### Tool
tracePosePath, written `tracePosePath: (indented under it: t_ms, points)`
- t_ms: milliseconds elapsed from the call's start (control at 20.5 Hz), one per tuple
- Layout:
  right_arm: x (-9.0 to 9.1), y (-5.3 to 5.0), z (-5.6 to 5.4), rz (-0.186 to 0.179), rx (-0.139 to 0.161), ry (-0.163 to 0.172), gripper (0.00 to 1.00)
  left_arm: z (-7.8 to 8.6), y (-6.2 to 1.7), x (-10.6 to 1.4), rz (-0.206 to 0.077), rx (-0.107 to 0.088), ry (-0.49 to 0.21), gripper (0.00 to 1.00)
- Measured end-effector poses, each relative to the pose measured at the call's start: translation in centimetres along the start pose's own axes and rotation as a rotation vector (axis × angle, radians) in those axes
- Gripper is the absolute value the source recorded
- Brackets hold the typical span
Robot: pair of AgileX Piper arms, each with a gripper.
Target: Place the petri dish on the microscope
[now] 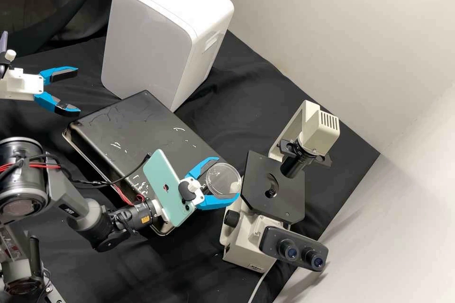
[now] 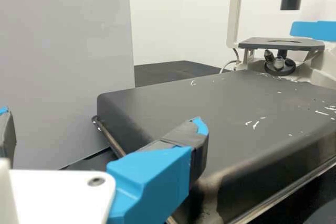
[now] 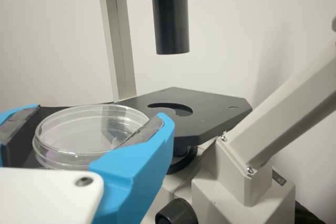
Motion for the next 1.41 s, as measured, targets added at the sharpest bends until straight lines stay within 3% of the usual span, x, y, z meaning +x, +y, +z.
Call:
tracePosePath:
  t_ms: [292, 536, 634, 828, 1218, 1413]
  points:
    - [1.9, 0.3, 0.2, 0.008, -0.004, 0.010, 0.00, 0.0, 0.00, 0.0, 0.000, 0.000, 0.000, 1.00]
    - [3.5, 0.7, 0.4, 0.039, 0.002, 0.014, 0.00, 0.0, -0.17, 0.1, -0.009, 0.001, 0.002, 1.00]
    - [4.1, 1.0, 0.4, 0.054, -0.017, 0.018, 0.00, 0.0, -0.19, 0.1, -0.010, 0.001, 0.003, 1.00]
    - [5.4, 1.2, 0.9, 0.078, -0.009, 0.006, 0.00, 0.0, -0.19, 0.1, -0.010, 0.001, 0.003, 1.00]
    - [7.5, 0.3, 2.9, 0.083, -0.041, -0.060, 0.00, -0.1, -0.19, 0.1, -0.011, 0.005, -0.003, 1.00]
    - [8.3, -0.6, 3.3, 0.072, -0.063, -0.053, 0.00, -0.1, -0.30, 0.1, -0.017, 0.005, -0.001, 1.00]
